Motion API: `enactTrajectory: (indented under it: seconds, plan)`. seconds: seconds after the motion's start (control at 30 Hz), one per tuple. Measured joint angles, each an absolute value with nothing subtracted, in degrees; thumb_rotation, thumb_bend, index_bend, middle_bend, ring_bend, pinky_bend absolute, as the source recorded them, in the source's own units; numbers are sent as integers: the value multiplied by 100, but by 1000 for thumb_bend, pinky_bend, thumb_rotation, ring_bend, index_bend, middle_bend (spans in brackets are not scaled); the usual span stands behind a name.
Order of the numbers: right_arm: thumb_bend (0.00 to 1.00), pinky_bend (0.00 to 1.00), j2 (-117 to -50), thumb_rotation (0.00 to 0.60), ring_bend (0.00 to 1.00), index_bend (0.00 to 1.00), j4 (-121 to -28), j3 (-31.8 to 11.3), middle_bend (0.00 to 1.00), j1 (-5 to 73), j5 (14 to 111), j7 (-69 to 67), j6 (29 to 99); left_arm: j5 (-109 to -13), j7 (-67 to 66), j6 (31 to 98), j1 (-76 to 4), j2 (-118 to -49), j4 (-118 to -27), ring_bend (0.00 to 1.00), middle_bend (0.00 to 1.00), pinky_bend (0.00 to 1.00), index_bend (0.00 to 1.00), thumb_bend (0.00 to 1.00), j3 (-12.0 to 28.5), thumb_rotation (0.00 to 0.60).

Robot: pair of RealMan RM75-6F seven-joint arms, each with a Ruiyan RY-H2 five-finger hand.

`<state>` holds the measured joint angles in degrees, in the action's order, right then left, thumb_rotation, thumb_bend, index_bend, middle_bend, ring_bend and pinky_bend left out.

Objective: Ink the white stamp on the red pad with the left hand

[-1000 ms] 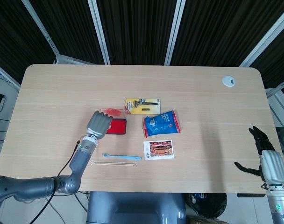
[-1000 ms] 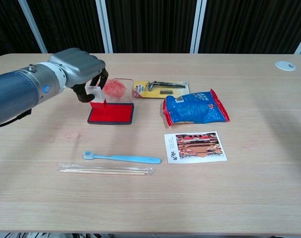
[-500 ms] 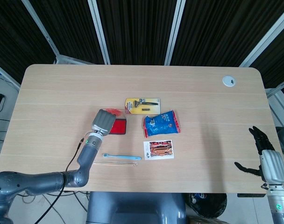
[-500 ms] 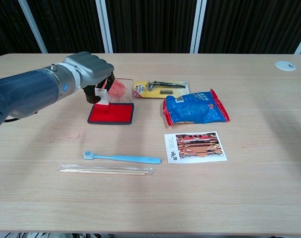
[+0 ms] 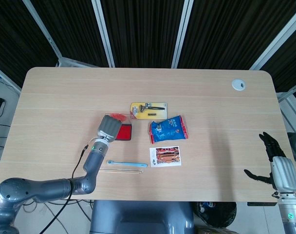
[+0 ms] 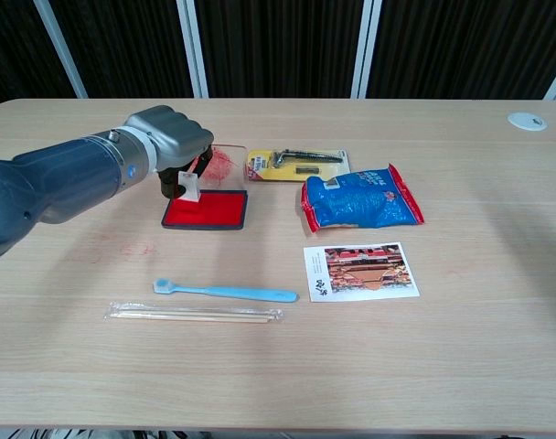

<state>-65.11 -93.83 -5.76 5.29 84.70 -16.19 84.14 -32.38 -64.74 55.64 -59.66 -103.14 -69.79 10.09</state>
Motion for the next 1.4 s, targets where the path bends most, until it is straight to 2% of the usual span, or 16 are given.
enactTrajectory:
  seconds: [0.9, 1.4]
  plan:
    - [99, 185, -6516, 600, 0, 0, -9386, -583, 0, 530, 8460, -1640, 8411, -3274, -6242, 5360, -5990, -10590, -6409, 529, 746, 569, 723, 574, 817, 600]
    - [99, 185, -6518, 600, 0, 0, -9385, -582, 0, 522, 8477, -1635, 8433, -3367, -6221, 5494, -6001, -10443, -6646, 530, 747, 569, 724, 574, 863, 600]
